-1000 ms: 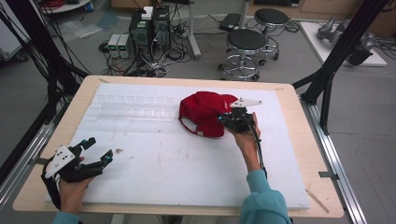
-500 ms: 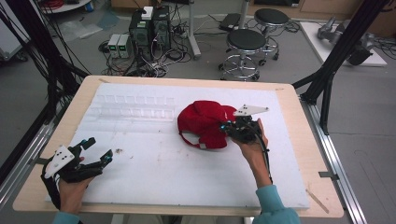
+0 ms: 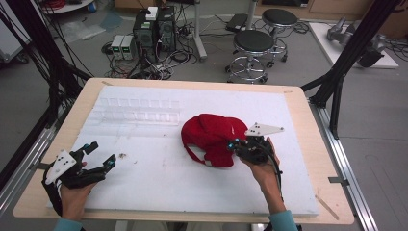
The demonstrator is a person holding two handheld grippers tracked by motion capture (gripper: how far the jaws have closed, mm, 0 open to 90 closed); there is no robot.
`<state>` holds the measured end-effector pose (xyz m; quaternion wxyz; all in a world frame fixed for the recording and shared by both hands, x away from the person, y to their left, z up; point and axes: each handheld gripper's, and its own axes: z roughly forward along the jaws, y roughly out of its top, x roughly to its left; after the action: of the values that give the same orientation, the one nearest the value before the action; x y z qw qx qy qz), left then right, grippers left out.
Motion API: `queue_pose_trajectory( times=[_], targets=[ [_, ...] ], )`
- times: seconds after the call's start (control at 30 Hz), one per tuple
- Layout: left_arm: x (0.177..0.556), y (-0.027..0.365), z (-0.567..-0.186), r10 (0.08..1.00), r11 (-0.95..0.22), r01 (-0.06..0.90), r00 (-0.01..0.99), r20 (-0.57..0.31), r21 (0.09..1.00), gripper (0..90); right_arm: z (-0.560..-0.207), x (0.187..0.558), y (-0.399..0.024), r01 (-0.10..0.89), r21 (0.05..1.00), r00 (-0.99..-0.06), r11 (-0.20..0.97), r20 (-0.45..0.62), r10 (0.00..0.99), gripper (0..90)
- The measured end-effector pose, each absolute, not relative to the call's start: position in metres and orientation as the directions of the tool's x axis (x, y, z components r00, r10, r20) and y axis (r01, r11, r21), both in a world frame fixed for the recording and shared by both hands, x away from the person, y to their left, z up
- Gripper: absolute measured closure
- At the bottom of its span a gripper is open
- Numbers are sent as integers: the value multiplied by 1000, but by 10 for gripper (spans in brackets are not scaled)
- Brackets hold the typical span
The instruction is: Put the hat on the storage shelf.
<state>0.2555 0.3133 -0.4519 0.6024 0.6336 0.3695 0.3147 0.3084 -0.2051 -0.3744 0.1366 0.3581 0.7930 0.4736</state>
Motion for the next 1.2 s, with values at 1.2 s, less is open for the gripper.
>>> queue_pose_trajectory(
  times=[1.2],
  targets=[
    [255, 314, -452, 846, 4, 87, 531, -50, 996, 152, -389, 284, -121, 420, 872, -814, 250, 240, 530, 866]
  ],
)
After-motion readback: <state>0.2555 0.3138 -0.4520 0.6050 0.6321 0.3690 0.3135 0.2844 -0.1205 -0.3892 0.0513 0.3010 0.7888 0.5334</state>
